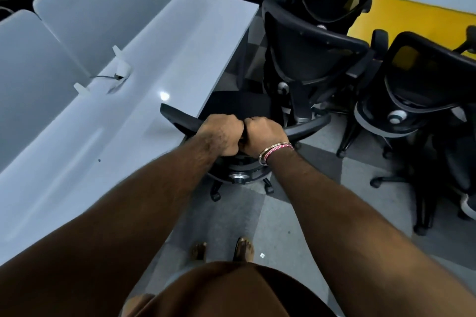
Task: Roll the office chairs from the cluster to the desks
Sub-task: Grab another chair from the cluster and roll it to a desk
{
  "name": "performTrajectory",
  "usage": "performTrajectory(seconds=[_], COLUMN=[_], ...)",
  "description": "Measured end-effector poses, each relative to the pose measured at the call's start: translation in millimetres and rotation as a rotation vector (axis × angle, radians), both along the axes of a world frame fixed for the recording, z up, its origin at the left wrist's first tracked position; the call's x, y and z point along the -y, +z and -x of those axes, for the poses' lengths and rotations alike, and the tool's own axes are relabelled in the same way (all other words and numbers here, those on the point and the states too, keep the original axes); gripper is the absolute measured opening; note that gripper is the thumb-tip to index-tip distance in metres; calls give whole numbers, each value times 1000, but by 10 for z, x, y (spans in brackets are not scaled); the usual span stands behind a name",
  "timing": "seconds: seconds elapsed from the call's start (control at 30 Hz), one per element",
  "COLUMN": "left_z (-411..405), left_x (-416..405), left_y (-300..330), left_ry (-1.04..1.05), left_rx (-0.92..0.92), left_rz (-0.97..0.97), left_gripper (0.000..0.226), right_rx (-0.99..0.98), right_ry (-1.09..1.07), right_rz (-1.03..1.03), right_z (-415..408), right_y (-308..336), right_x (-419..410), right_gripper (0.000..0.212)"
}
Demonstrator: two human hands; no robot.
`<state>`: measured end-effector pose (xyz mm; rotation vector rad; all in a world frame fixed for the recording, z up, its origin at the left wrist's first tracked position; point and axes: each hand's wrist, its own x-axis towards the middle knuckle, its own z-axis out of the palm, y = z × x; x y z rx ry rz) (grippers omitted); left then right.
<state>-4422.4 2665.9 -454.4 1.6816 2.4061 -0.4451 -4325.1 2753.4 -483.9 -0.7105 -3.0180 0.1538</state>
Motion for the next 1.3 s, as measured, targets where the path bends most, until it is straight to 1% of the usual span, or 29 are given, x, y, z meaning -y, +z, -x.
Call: performTrajectory(seconds=[0.07, 0.13, 0.23, 0.33, 0.53, 0.63, 0.73, 0.87, 1.03, 1.3], left_z=[96, 154, 309, 410, 429, 428, 415, 386, 333, -58], left_x=[-120, -190, -299, -326, -311, -259, -170, 0, 243, 559], left_y=[-5, -40, -88, -101, -178, -199, -213, -218, -207, -198], left_ry=[-41, -70, -148, -232, -266, -292, -325, -379, -464, -558], left_rx=[17, 43, 68, 63, 96, 99, 108, 86, 49, 26], left_rz=[72, 104, 126, 119, 101, 78, 53, 63, 83, 107], left_gripper=[7, 14, 15, 19, 20, 21, 24, 20, 22, 20], right_rx=[64, 137, 167, 182, 251, 278, 282, 271, 273, 287], right_ry=[-32, -24, -31, -70, -192, -252, -299, -344, -391, -440], right_rz=[3, -24, -59, -88, -105, -152, -141, -142, -105, -61], right_z=[80, 127, 221, 272, 293, 290, 259, 214, 134, -279], right_y=[-77, -99, -109, -125, -96, -88, -101, -116, -126, -94], right_x=[-62, -88, -171, -173, -32, 74, 203, 400, 713, 1099], right_gripper=[31, 24, 27, 31, 21, 22, 21, 22, 24, 19])
